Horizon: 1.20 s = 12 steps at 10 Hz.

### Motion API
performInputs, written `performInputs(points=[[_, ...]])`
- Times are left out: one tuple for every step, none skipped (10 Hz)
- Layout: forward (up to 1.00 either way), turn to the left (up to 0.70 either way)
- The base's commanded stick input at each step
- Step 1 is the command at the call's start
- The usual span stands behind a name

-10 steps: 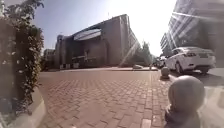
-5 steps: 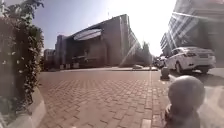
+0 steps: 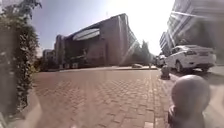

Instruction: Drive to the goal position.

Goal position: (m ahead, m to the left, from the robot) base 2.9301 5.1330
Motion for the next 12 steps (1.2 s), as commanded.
performInputs(points=[[0.45, 0.00], [0.45, 0.00], [0.45, 0.00], [0.45, 0.00], [0.45, 0.00], [0.45, 0.05], [0.45, 0.18], [0.45, 0.27], [0.45, 0.27], [0.45, 0.20], [0.45, 0.09], [0.45, 0.00]])
